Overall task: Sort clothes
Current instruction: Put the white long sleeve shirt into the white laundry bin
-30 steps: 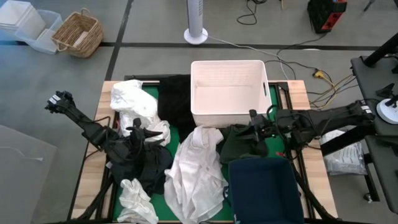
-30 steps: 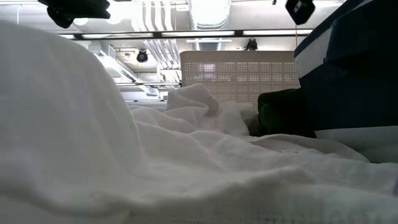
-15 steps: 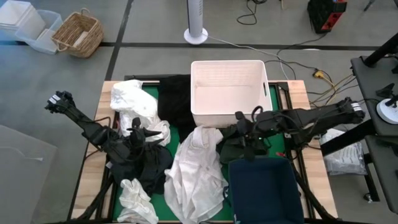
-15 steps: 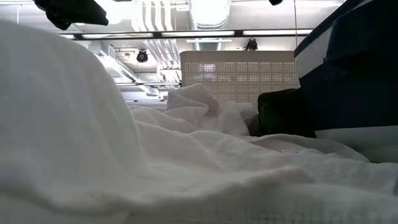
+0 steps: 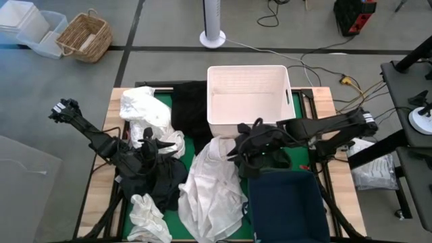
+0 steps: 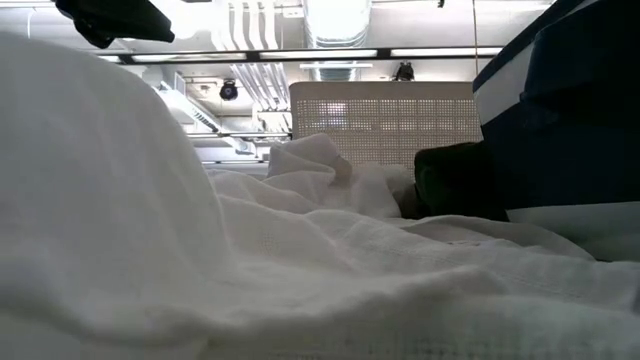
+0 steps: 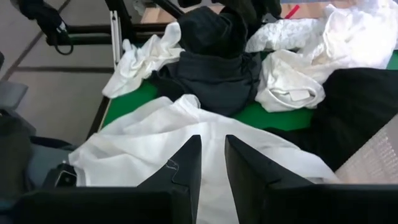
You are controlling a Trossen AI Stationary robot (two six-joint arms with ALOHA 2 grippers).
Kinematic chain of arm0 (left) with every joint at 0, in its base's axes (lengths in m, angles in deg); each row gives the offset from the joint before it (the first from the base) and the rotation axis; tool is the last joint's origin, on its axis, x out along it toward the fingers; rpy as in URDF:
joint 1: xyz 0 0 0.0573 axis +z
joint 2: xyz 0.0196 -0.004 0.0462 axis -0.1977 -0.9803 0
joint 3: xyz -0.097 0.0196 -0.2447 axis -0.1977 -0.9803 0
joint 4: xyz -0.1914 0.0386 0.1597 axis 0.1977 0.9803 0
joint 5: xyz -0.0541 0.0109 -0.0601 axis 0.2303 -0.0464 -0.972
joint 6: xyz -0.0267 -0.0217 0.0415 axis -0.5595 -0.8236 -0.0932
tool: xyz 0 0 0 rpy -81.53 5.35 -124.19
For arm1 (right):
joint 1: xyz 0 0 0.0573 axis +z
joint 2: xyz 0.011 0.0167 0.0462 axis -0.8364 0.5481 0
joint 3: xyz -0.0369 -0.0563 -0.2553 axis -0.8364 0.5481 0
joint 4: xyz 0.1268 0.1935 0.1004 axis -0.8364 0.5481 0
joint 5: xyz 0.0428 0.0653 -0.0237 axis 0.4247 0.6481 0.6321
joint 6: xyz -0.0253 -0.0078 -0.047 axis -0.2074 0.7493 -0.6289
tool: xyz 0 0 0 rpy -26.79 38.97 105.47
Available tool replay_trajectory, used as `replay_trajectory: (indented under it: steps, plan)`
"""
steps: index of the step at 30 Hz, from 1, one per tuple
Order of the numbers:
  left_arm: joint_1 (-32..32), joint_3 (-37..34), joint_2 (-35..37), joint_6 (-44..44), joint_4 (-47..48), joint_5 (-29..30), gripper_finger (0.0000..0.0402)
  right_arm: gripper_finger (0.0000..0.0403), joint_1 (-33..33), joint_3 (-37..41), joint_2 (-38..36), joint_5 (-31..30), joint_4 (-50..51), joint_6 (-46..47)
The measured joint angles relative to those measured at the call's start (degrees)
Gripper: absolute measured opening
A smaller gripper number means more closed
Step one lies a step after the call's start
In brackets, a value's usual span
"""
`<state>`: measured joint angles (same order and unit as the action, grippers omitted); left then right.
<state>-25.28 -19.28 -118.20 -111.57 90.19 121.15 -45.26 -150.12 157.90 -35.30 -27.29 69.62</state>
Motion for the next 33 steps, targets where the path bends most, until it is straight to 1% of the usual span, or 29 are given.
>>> replay_trajectory:
  steps: [4, 11, 14, 17, 19, 21, 24, 30, 33]
  plan:
    - [0.02, 0.0, -0.04, 0.02, 0.0, 0.0, 0.0116, 0.0068, 0.0, -1.69, 1.68, -0.02, 1.01, -1.44]
    - [0.1, 0.0, -0.07, 0.02, -0.1, 0.52, 0.0116, 0.0085, 0.0, -1.87, 3.02, 0.0, 1.01, -1.84]
    - [0.2, 0.0, -0.4, -0.12, -0.6, 3.07, 0.0116, 0.0091, 0.0, -1.9, 3.88, -0.01, 0.95, -1.89]
    - [0.2, 0.02, -1.25, -4.61, -0.91, 5.79, 0.0116, 0.0095, -0.02, -1.9, 4.87, -0.02, 0.8, -1.84]
    - [0.2, 0.02, -2.33, -8.69, -0.87, 5.56, 0.0116, 0.0098, -0.02, -1.9, 5.64, -0.02, 0.46, -1.82]
    - [0.2, 0.02, -3.55, -10.0, -0.92, 4.53, 0.0116, 0.01, -0.02, -1.9, 6.41, -0.04, 0.38, -1.8]
    - [0.2, 0.02, -6.31, -11.25, -1.13, 4.49, 0.0116, 0.0102, -0.02, -1.9, 7.63, -0.04, 0.38, -1.71]
    - [0.22, 0.02, -11.69, -11.04, -8.01, 4.78, 0.0116, 0.0095, -0.04, -1.9, 10.28, -0.04, -3.05, -2.11]
    - [0.2, 0.02, -13.29, -10.97, -10.18, 4.74, 0.0116, 0.0086, -0.04, -1.91, 10.98, -0.04, -2.81, -5.24]
